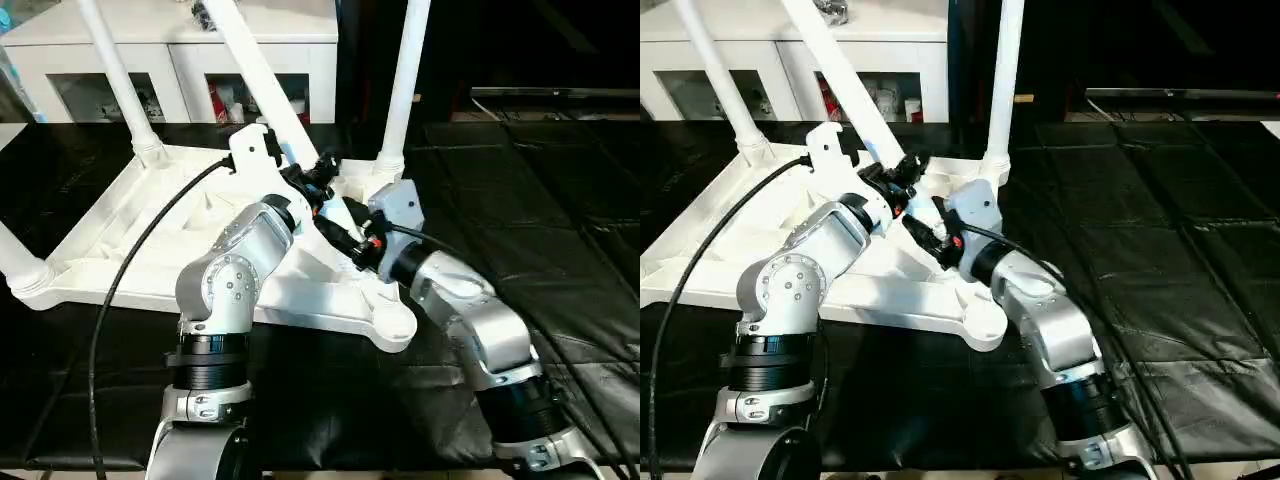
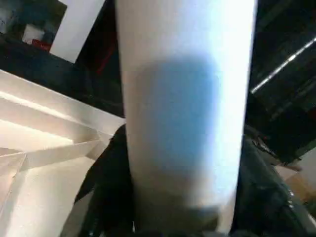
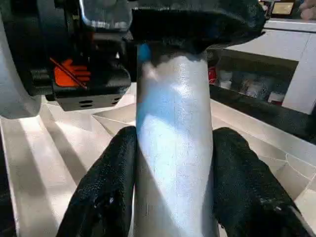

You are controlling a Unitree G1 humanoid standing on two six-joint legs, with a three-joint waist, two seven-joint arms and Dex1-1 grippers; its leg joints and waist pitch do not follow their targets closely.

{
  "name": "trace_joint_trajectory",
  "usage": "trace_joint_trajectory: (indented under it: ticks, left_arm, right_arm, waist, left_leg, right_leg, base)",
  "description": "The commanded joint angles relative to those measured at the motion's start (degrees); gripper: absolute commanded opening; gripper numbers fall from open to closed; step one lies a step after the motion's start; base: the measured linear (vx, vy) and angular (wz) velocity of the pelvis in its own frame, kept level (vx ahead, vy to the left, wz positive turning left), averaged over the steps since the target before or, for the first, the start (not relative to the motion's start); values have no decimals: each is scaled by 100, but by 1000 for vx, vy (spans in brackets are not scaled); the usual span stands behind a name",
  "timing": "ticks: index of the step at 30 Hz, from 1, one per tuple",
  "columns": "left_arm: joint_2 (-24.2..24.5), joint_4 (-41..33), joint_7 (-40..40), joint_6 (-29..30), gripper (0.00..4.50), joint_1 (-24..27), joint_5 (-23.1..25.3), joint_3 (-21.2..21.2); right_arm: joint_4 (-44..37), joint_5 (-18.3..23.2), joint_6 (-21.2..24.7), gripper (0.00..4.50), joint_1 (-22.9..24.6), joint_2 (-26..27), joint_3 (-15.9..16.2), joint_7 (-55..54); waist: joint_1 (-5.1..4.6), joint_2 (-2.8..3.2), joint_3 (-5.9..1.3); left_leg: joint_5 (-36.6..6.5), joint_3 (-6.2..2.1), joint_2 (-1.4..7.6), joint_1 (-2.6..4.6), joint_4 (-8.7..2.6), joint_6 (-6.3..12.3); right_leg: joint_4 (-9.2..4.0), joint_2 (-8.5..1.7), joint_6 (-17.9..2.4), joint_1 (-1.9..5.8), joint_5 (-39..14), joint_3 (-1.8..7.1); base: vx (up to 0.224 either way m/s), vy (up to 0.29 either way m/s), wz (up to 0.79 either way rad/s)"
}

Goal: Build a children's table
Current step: Pick table leg

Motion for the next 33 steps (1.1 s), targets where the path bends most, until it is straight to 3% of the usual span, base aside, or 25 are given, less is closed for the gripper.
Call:
trace_joint_trajectory:
  ticks: [1,9,12,21,29,33]
  left_arm:
    - [-399,-50,163,-91,200,-121,103,2]
    - [-323,-22,198,-243,192,-99,130,-138]
    - [-267,-30,173,-274,191,-101,145,-156]
    - [152,-6,-272,-279,191,-169,126,-280]
    - [1335,116,-2031,240,191,-320,-258,-446]
    - [1569,110,-2631,528,191,-436,-644,-351]
  right_arm:
    - [-5,-134,-163,184,-99,1,44,-37]
    - [89,-8,-197,184,-89,88,9,54]
    - [107,61,-175,254,-108,112,-6,127]
    - [36,426,49,332,-97,80,-131,477]
    - [-407,1718,1205,407,-259,-829,-631,2018]
    - [-362,2054,1643,435,-430,-1187,-776,2470]
  waist:
    - [-13,-105,-449]
    - [-14,-127,-447]
    - [-15,-127,-444]
    - [-4,-135,-453]
    - [19,-131,-461]
    - [42,-138,-452]
  left_leg:
    - [-698,42,19,21,-338,289]
    - [-691,41,21,15,-338,339]
    - [-726,44,21,22,-337,330]
    - [-646,42,18,20,-331,391]
    - [-590,39,18,47,-326,455]
    - [-624,53,25,54,-318,400]
  right_leg:
    - [-371,-188,-803,377,-1252,221]
    - [-370,-193,-781,384,-1324,219]
    - [-381,-191,-748,376,-1396,218]
    - [-363,-192,-790,383,-1284,219]
    - [-306,-193,-979,404,-1100,225]
    - [-305,-211,-1085,388,-1221,225]
  base:
    - [0,0,0]
    - [0,0,0]
    - [0,0,0]
    - [0,0,0]
    - [0,0,0]
    - [0,0,0]
